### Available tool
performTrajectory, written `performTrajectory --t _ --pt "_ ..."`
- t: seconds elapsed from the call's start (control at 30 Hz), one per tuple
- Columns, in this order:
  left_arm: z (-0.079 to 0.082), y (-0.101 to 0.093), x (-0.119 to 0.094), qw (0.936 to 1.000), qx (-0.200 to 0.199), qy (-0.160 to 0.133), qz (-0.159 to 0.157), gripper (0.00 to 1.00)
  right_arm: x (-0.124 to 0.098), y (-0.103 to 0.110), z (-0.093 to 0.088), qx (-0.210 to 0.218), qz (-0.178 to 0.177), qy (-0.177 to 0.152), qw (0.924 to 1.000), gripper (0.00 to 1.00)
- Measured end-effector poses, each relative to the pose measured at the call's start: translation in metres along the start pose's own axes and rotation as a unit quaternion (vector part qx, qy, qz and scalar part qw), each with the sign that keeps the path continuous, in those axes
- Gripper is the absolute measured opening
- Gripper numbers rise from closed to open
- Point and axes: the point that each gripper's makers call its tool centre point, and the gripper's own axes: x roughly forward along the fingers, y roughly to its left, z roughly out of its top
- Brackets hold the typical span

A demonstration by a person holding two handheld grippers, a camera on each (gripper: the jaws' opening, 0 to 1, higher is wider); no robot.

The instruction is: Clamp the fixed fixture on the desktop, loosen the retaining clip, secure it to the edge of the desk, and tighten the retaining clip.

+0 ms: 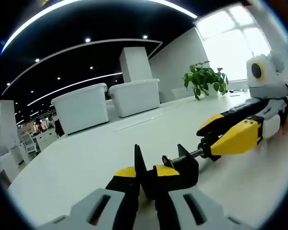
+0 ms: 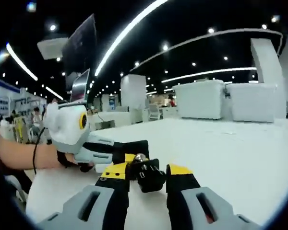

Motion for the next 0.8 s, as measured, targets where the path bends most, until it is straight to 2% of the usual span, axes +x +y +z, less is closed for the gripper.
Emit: performTrajectory --t 0.13,0.43,0.57,0.8 --pt "0.000 0.000 0.000 1.0000 0.000 0.000 -0.001 0.11 0.003 0.004 -0.004 -0.027 0.002 0.006 0.9996 0.29" --pt "0.000 0.000 0.000 1.0000 0.000 -0.001 -0.001 0.11 0.003 0.008 -0.010 -0.036 -0.003 0.019 0.9992 0.27" --pt "0.000 0.000 -0.001 1.0000 0.001 -0.001 -0.001 0.11 0.002 0.012 -0.011 -0.055 -0.005 0.018 0.9983 0.26" --pt "0.000 0.001 -0.001 1.0000 0.000 0.000 0.001 0.11 0.002 0.018 -0.011 -0.125 -0.012 0.014 0.9920 0.26"
